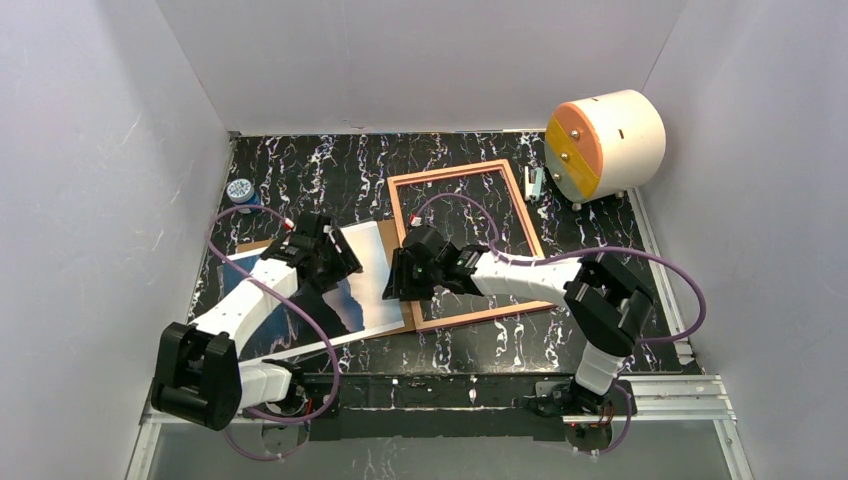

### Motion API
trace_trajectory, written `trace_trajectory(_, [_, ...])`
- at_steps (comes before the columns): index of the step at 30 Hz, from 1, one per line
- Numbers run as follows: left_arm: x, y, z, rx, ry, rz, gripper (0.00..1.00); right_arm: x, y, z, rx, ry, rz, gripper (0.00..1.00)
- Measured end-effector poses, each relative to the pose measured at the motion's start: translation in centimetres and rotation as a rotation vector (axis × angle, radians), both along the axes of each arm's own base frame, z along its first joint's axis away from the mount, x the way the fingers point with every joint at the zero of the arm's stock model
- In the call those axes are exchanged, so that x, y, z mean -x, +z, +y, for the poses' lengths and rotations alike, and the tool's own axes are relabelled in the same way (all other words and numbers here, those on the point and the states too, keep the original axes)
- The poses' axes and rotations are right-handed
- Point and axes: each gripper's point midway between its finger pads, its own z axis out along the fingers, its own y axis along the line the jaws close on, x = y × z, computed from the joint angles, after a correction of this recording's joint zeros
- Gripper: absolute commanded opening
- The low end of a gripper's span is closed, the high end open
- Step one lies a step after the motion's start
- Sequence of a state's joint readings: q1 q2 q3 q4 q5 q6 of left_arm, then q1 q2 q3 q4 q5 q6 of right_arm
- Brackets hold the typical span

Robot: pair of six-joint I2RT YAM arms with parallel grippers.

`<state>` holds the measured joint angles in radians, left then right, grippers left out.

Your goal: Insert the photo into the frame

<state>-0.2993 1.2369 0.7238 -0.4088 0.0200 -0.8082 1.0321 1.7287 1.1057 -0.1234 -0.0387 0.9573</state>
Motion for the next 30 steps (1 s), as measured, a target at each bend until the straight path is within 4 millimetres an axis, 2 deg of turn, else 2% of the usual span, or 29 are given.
trace_trajectory(3, [-0.5,0.7,1.1,-0.070,-0.006,-0.016,0.66,0.2,-0.8,-0.3,0.024,0.001,0.016,0.55])
trace_trajectory(10, [1.5,-1.9,3.0,-0.183,-0.029,0.094,0.65,-0.2,-4.2,-1.6,0.159,-0.026,0.036,0.57])
trace_trajectory(15, [2.0,-3.0,4.0,-0.244,-0.038,0.136,0.65,-0.8,-4.8,-2.4,0.224,-0.051,0.019,0.61])
trace_trajectory(19, [2.2,-3.4,4.9,-0.281,-0.026,0.159,0.64,-0.7,-5.2,-3.0,0.255,-0.058,0.022,0.60])
trace_trajectory(24, [2.3,-4.4,4.8,-0.271,-0.013,0.176,0.56,-0.1,-5.3,-2.6,0.239,-0.036,0.052,0.52])
trace_trajectory(30, [2.4,-4.8,4.7,-0.261,-0.007,0.176,0.54,0.5,-5.4,-2.5,0.225,-0.024,0.085,0.47])
